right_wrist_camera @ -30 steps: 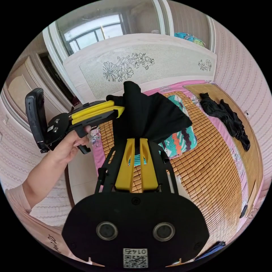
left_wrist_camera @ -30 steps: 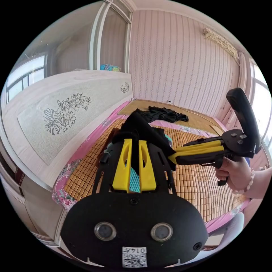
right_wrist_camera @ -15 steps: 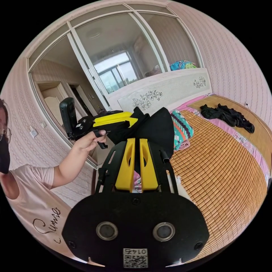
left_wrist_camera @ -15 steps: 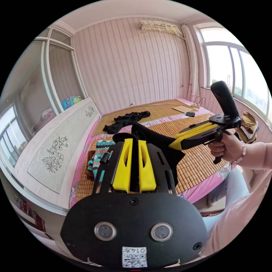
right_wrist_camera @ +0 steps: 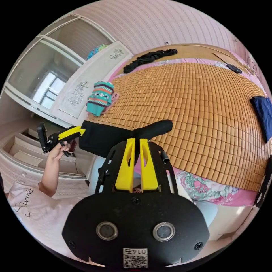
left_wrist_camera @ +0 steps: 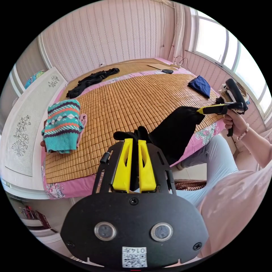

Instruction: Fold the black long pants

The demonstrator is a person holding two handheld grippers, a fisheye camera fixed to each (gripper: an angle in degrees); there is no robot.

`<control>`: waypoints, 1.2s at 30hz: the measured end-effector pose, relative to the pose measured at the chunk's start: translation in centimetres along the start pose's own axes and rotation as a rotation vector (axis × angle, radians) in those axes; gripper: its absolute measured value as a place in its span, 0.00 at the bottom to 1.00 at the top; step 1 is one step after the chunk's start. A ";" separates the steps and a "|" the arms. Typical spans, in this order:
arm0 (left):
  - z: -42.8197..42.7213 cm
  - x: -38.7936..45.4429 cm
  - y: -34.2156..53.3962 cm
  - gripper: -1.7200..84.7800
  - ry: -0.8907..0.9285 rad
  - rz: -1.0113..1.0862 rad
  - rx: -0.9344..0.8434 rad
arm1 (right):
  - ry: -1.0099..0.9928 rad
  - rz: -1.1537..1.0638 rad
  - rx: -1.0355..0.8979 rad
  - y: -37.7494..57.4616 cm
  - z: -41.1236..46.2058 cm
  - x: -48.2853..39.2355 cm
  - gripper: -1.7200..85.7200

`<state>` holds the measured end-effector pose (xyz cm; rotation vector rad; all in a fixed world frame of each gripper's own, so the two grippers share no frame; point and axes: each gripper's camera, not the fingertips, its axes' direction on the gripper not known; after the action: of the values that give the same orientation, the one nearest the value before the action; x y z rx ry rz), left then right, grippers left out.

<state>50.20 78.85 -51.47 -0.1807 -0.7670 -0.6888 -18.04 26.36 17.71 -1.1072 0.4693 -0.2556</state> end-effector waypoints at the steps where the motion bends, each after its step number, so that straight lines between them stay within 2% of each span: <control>1: 0.3 0.8 -0.2 0.06 -0.001 0.006 -0.008 | 0.042 0.023 -0.021 1.1 0.2 0.8 0.04; 8: -0.3 3.2 -2.9 0.07 -0.016 0.045 0.001 | 0.011 0.072 -0.025 3.4 0.5 1.1 0.04; 14: -1.5 4.5 -5.2 0.06 -0.016 0.082 0.026 | -0.011 -0.035 0.019 1.9 -0.3 -3.9 0.04; 17: -2.5 4.7 -5.7 0.06 -0.023 0.079 0.063 | 0.133 -0.158 0.002 0.7 -0.6 -8.6 0.04; 20: -1.3 4.0 -5.1 0.07 -0.040 0.052 0.045 | 0.377 -0.272 -0.125 -0.5 1.8 -12.8 0.04; 24: 3.6 3.3 -2.6 0.07 -0.046 -0.002 -0.092 | 0.588 -0.381 -0.196 -0.2 5.5 -16.7 0.04; 28: 4.9 2.9 -0.3 0.07 -0.045 -0.058 -0.118 | 0.655 -0.445 -0.217 0.3 7.0 -19.6 0.04; 36: 4.6 1.6 1.6 0.07 -0.016 -0.129 -0.091 | 0.645 -0.468 -0.227 0.2 7.6 -22.5 0.05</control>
<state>49.38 81.10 -46.96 -0.2208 -0.7683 -0.8463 -34.04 42.07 25.55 -1.3435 0.8196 -1.0089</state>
